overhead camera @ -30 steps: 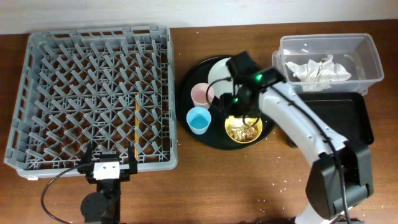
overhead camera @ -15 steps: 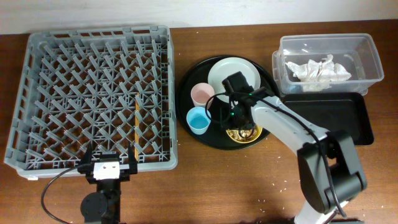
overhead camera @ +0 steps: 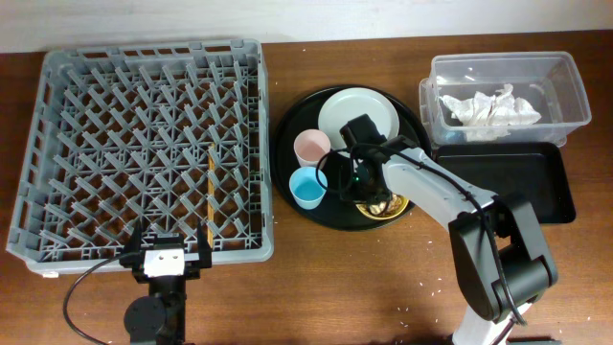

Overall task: Sort waste into correct bins and load items into the dishwasher rack
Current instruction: 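Reach right gripper to the yellow bowl and grip its rim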

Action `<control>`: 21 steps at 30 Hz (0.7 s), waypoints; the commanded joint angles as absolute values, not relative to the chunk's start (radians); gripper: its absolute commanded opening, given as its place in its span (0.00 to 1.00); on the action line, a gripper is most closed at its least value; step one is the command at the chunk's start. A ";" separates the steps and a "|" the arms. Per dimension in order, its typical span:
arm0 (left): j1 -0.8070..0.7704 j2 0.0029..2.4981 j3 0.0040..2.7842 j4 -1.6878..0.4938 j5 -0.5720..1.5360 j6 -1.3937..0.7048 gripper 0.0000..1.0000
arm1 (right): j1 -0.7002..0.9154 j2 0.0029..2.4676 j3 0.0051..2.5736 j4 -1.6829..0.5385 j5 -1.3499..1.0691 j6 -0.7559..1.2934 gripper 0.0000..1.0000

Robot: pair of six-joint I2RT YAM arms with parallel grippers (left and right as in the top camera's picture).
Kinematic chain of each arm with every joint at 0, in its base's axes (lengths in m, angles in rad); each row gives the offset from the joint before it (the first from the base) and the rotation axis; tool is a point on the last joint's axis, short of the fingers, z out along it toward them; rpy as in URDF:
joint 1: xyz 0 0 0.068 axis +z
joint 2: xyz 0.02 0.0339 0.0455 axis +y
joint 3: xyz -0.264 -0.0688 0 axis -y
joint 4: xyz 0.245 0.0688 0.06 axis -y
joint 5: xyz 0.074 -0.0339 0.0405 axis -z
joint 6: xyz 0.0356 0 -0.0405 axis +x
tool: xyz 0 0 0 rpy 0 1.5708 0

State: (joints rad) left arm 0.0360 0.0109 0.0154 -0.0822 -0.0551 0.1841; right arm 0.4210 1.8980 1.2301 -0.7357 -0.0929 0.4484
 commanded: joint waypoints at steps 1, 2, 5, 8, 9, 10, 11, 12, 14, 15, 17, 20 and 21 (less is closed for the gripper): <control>0.043 0.005 0.009 -0.081 -0.044 0.200 0.99 | 0.424 1.897 1.271 -0.775 -0.073 0.453 0.33; 0.043 0.005 0.009 -0.081 -0.044 0.200 0.99 | 0.424 1.895 1.285 -0.788 -0.066 0.450 0.34; 0.043 0.005 0.009 -0.081 -0.044 0.200 0.99 | 0.424 1.895 1.321 -0.804 -0.062 0.450 0.34; 0.043 0.005 0.009 -0.081 -0.044 0.200 0.99 | 0.425 1.895 1.324 -0.800 -0.062 0.450 0.33; 0.043 0.005 0.009 -0.081 -0.044 0.200 0.99 | 0.425 1.895 1.324 -0.801 -0.062 0.450 0.31; 0.043 0.005 0.009 -0.081 -0.044 0.200 0.99 | 0.425 1.895 1.324 -0.801 -0.062 0.450 0.30; 0.043 0.005 0.009 -0.081 -0.044 0.200 0.99 | 0.425 1.895 1.324 -0.801 -0.062 0.450 0.29; 0.043 0.005 0.009 -0.081 -0.044 0.200 0.99 | 0.425 1.895 1.324 -0.801 -0.062 0.450 0.29; 0.043 0.005 0.009 -0.081 -0.044 0.200 0.99 | 0.425 1.898 1.324 -0.801 -0.062 0.450 0.29; 0.043 0.005 0.009 -0.081 -0.044 0.200 0.99 | 0.425 1.903 1.324 -0.801 -0.062 0.450 0.29; 0.043 0.005 0.009 -0.081 -0.044 0.200 0.99 | 0.426 1.909 1.322 -0.801 -0.062 0.451 0.29; 0.043 0.005 0.009 -0.081 -0.044 0.200 1.00 | 0.426 1.909 1.321 -0.800 -0.058 0.450 0.29; 0.043 0.005 0.009 -0.081 -0.044 0.200 0.99 | 0.426 1.909 1.321 -0.800 -0.057 0.450 0.29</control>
